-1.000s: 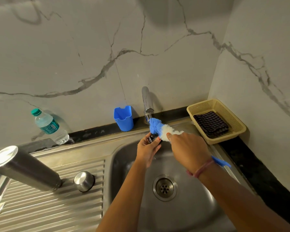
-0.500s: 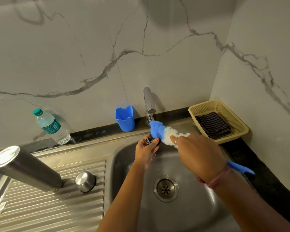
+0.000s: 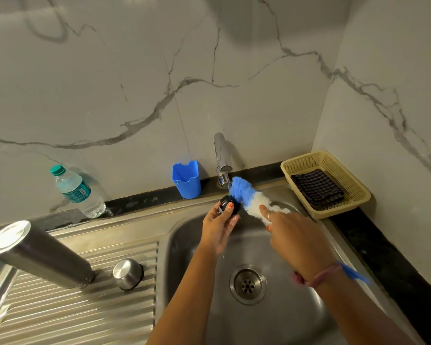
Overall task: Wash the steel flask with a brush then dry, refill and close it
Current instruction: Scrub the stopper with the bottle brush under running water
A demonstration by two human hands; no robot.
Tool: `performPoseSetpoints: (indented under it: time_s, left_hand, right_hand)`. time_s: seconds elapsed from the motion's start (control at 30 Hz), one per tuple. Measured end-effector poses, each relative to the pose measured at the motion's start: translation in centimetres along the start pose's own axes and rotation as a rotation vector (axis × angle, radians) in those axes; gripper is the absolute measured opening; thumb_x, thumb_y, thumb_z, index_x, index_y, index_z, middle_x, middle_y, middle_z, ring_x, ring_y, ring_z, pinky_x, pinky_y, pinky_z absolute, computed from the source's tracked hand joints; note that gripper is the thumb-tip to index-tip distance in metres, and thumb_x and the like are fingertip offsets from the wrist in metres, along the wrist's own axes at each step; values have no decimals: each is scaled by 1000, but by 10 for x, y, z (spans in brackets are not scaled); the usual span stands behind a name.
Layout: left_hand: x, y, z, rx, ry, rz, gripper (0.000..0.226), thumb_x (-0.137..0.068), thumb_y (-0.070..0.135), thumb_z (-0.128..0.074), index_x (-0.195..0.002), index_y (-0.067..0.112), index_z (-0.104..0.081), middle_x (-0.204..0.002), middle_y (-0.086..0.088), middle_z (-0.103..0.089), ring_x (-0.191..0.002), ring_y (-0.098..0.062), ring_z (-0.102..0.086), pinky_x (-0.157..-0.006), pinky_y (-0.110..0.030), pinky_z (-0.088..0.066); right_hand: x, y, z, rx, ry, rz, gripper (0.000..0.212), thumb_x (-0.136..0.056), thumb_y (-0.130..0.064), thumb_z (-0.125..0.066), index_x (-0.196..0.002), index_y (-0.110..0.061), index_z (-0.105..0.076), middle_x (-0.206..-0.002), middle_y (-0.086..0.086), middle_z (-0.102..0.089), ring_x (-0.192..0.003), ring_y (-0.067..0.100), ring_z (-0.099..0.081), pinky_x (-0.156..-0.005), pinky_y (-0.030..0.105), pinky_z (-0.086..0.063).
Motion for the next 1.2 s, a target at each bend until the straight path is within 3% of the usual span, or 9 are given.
performPoseSetpoints:
  time_s: [0.17, 0.27, 0.43, 0.57, 0.7, 0.8, 0.97, 1.1, 1.2]
  left_hand:
    - [-2, 2, 4, 97, 29, -12, 39, -91, 7, -64, -129, -1, -57, -127, -23, -64, -117, -32, -65, -90, -40, -57]
    - [-2, 2, 6, 119, 46, -12, 51, -81, 9, -70, -130, 0, -56, -128, -23, -64, -114, -29, -67, -91, -38, -57]
    - [4, 0, -3, 111, 6, -21, 46, -76, 17, -75, -119, 7, -61, -124, -20, -66, -96, -20, -68, -77, -26, -58]
    - [-3, 5, 1, 154, 0, -50, 39, -92, 13, -64, -130, 8, -56, -126, -18, -67, -117, -33, -65, -85, -45, -60]
    - [4, -2, -9, 191, -38, -32, 37, -91, 8, -62, -128, 3, -58, -125, -20, -67, -115, -33, -66, -88, -44, -59]
    - [6, -6, -12, 204, -33, -35, 45, -86, 8, -65, -129, 1, -57, -127, -21, -65, -119, -33, -63, -92, -44, -57]
    - [-2, -4, -2, 250, 14, -20, 31, -93, 10, -63, -120, -5, -59, -124, -25, -66, -115, -33, -66, -99, -46, -53]
    - [-7, -6, -6, 308, 5, -27, 33, -94, 9, -61, -124, -3, -56, -129, -26, -62, -123, -36, -60, -113, -49, -41]
    - [-9, 3, -5, 307, 2, -52, 27, -97, 8, -57, -122, -2, -56, -126, -24, -64, -122, -35, -61, -108, -48, -46]
  right_hand:
    - [9, -11, -4, -23, 27, 15, 52, -102, -26, -37, -150, -32, -18, -121, 2, -60, -96, 12, -62, -74, 23, -47]
    - [19, -4, 2, -26, 54, -1, 51, -103, -25, -34, -150, -32, -18, -122, 0, -60, -97, 10, -62, -78, 23, -48]
    - [7, 10, -13, -81, 50, -61, 54, -100, -25, -40, -149, -36, -20, -114, -1, -61, -88, 9, -61, -69, 20, -46]
    - [30, -3, -12, -92, 77, 1, 56, -101, -28, -34, -149, -41, -8, -105, -7, -61, -80, 6, -58, -66, 20, -47]
    - [24, -6, -12, -20, 46, -56, 56, -101, -19, -28, -151, -37, -8, -108, -3, -59, -82, 11, -57, -64, 22, -39]
    - [8, 1, -13, -18, 37, -102, 57, -99, -16, -32, -151, -34, -17, -109, 0, -62, -86, 13, -62, -67, 24, -45]
    - [28, -17, -5, 40, 89, -53, 57, -96, -13, -29, -148, -36, -25, -94, 1, -64, -66, 13, -53, -52, 26, -37]
    - [5, 2, -14, -49, 53, -91, 56, -100, -19, -35, -151, -33, -18, -121, 1, -59, -91, 13, -63, -73, 24, -49]
    - [10, -5, -15, -76, 71, -62, 59, -98, -19, -40, -148, -40, -16, -105, -3, -63, -73, 10, -55, -56, 20, -39]
Point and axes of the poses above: each hand's wrist, its own x-axis away from the middle knuckle, its own z-axis out of the back of the hand, y = z × x, the point moved 10 cm from there along -x, towards the middle knuckle
